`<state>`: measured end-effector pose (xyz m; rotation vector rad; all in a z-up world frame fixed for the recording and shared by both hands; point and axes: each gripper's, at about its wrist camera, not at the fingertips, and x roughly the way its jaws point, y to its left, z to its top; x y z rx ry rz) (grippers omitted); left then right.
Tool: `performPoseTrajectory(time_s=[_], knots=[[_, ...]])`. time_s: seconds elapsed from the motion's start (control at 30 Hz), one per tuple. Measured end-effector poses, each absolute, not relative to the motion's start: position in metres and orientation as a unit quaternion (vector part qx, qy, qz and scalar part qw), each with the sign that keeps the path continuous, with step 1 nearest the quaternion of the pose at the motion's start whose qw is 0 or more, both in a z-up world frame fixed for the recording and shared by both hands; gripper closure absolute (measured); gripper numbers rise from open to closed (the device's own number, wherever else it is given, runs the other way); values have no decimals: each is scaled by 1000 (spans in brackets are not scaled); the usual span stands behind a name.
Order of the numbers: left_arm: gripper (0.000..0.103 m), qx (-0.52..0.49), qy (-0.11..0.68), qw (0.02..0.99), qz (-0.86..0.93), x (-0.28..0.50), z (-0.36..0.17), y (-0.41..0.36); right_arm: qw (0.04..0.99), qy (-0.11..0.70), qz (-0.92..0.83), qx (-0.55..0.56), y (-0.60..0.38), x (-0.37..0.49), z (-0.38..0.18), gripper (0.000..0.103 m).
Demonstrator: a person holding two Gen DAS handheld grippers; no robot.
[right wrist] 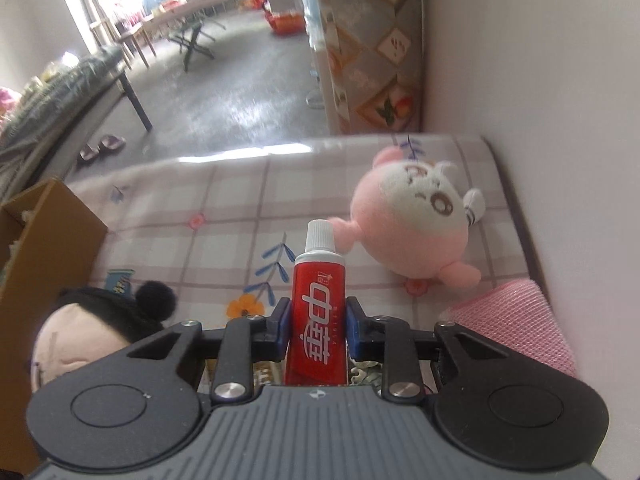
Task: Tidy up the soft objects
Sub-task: 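Carry the toothpaste in the right tool while the left tool carries the yogurt cup over the box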
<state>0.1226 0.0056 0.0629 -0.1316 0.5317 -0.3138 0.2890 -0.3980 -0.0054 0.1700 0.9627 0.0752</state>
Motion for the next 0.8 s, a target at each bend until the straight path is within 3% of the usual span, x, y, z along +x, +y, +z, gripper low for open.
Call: performPoseTrajectory(time_s=[0.5, 0.8], knots=[[43, -77, 255, 960, -88, 142, 76, 54, 931, 307, 187, 65, -323, 218, 127, 74], [43, -126, 360, 921, -82, 215, 37, 74, 877, 295, 358, 126, -214, 269, 161, 74]])
